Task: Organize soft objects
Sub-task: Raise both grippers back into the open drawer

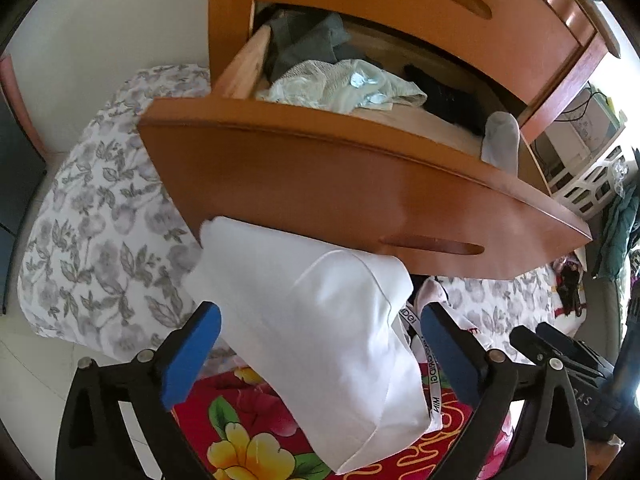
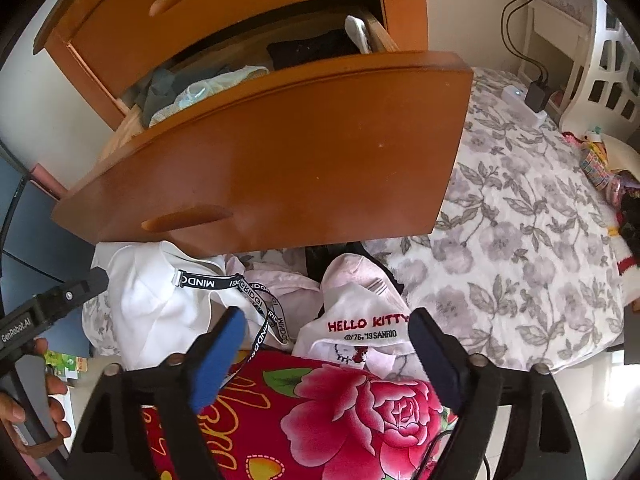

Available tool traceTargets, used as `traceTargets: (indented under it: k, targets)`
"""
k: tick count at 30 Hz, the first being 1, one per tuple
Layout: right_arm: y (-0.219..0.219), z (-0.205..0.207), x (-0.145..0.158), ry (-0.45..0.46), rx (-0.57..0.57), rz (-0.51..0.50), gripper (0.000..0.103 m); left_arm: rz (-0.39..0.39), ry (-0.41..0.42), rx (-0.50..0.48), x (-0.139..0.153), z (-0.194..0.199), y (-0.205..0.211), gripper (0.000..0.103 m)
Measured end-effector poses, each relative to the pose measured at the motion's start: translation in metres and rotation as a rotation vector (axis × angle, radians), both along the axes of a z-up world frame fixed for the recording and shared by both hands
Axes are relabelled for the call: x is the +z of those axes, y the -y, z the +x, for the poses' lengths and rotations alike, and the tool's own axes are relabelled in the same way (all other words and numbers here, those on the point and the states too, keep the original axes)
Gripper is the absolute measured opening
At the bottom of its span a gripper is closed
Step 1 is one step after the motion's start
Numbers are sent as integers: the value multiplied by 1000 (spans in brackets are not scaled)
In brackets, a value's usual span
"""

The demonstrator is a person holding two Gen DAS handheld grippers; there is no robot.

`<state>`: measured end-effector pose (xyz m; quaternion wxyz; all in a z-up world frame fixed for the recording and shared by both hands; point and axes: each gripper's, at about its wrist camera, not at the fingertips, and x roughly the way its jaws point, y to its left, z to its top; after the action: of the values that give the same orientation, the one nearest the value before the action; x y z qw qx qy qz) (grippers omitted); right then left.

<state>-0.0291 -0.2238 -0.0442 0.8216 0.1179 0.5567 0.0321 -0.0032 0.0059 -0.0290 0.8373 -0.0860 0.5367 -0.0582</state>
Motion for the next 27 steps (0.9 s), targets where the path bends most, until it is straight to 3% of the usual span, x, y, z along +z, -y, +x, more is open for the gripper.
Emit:
traceTargets:
  k: [4,15,27]
  targets:
    - [0,-1,2,6,-1,-3,103,14,-1,28,0,1,-7,100]
    - [-1,-5,16,57,-4,0,103,71,20,58,6,-5,-15,100]
    - [-2,-13,85,322,12,-15,103,86,231,78,61,-12,-28,100]
